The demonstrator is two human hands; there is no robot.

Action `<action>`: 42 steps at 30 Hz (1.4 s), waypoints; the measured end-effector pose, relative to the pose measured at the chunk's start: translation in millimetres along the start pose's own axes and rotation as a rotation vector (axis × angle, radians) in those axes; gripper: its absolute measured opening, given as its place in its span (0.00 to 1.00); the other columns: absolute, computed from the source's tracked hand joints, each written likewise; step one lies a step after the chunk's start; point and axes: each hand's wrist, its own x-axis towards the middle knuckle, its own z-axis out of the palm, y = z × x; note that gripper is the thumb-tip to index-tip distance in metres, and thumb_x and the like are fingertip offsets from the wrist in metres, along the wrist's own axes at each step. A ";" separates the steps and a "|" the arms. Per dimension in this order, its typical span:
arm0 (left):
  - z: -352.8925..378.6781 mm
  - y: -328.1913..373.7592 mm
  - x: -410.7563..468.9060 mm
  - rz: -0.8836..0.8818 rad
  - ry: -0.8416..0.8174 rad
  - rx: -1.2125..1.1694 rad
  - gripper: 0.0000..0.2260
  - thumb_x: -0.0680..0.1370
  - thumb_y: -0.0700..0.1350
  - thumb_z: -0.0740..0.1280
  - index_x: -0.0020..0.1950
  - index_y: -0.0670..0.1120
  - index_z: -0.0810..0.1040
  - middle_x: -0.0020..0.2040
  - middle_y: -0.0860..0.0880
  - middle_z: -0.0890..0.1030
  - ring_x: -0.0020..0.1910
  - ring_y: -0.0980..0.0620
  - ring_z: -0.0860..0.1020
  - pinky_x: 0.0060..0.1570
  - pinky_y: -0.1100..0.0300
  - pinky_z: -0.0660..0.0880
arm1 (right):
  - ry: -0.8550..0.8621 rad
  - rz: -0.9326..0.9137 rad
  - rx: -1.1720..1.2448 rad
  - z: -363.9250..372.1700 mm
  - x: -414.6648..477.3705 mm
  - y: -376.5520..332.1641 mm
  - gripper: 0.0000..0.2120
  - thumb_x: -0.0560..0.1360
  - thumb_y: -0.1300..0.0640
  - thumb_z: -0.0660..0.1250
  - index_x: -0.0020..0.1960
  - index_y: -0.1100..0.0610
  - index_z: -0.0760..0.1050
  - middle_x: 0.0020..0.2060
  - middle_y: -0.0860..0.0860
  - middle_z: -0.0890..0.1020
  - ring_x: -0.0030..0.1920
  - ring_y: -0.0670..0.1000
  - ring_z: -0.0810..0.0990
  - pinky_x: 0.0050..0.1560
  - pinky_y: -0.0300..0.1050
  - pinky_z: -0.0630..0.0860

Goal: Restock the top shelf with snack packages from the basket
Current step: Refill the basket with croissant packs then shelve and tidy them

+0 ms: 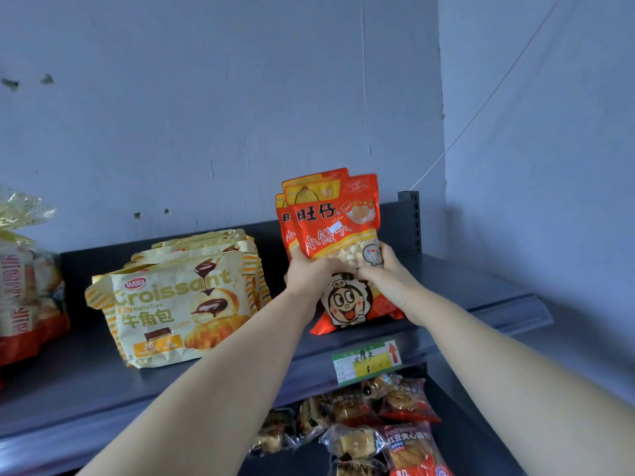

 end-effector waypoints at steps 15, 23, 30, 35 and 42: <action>28.6 -26.5 18.6 0.002 -0.187 0.052 0.54 0.46 0.60 0.85 0.68 0.59 0.64 0.60 0.52 0.79 0.60 0.48 0.79 0.58 0.46 0.78 | 0.022 -0.060 0.185 -39.4 26.2 13.6 0.32 0.67 0.73 0.69 0.65 0.47 0.71 0.55 0.50 0.82 0.56 0.50 0.80 0.53 0.45 0.76; 46.0 -26.1 30.3 0.021 -0.190 0.044 0.53 0.53 0.55 0.84 0.71 0.59 0.59 0.65 0.52 0.74 0.66 0.49 0.74 0.64 0.45 0.74 | -0.083 -0.028 0.161 -57.1 40.1 18.4 0.30 0.70 0.72 0.68 0.59 0.40 0.71 0.56 0.48 0.81 0.57 0.49 0.79 0.54 0.44 0.76; 40.7 -19.9 26.4 0.090 -0.185 0.089 0.56 0.46 0.62 0.85 0.70 0.60 0.63 0.59 0.55 0.80 0.59 0.50 0.80 0.59 0.45 0.78 | -0.037 -0.076 0.019 -54.9 37.2 24.8 0.38 0.73 0.61 0.72 0.75 0.41 0.59 0.64 0.42 0.75 0.63 0.45 0.74 0.62 0.41 0.69; 40.0 -23.6 12.5 0.087 -0.285 0.359 0.68 0.43 0.62 0.84 0.75 0.63 0.48 0.66 0.55 0.73 0.68 0.50 0.71 0.70 0.45 0.68 | -0.162 0.061 -0.029 -70.9 32.5 31.7 0.53 0.67 0.57 0.78 0.78 0.37 0.46 0.69 0.41 0.70 0.67 0.46 0.70 0.72 0.51 0.61; 44.7 -22.5 2.3 0.091 -0.215 0.459 0.66 0.49 0.59 0.81 0.76 0.61 0.42 0.65 0.54 0.73 0.66 0.49 0.72 0.71 0.44 0.65 | -0.261 0.208 0.007 -77.0 41.8 22.5 0.58 0.66 0.79 0.68 0.79 0.47 0.37 0.70 0.51 0.69 0.67 0.55 0.70 0.68 0.49 0.68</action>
